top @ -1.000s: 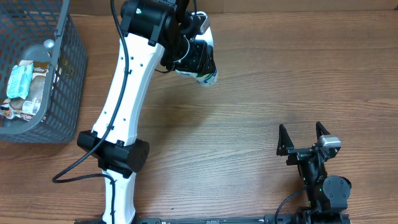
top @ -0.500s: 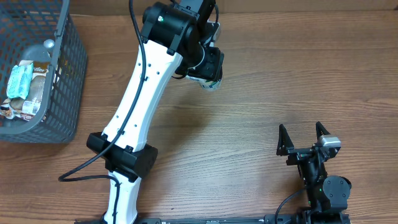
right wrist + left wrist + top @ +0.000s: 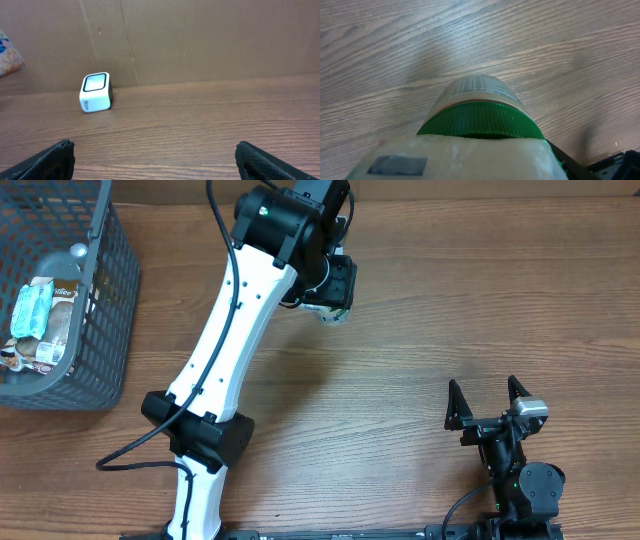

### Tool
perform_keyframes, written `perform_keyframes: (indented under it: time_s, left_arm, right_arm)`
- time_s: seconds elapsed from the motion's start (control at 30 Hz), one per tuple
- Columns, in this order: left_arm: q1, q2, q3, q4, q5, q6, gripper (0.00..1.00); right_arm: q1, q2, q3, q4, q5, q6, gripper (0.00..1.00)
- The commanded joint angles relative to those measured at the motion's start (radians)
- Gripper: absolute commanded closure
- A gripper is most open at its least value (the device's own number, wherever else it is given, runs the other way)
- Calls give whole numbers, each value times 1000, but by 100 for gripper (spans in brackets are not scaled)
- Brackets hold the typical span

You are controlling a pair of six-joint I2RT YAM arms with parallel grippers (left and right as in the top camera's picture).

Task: Scan the item barcode
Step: 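Lift the jar out and carry it toward the white scanner, then hold the jar in front of the scanner, rotating it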

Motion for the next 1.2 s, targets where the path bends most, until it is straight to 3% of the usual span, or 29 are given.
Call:
perform_keyframes:
  time_s: [0.0,0.47,0.7,1.17]
  left_arm:
    - [-14,-39,-48,22,-10,-24,92]
    - [-19,-39,-301,189,-17,-24,95]
    - [-33,-39,-393,254,-99,-25,95]
    - [-150,-39,-557,451,-130,-151,95]
  right_arm:
    - [5,-11,-11,3,-6,0,0]
    - [5,-11,-11,3,-6,0,0]
    - [5,-11,-11,3,-6,0,0]
    - [5,-11,-11,3,-6,0,0]
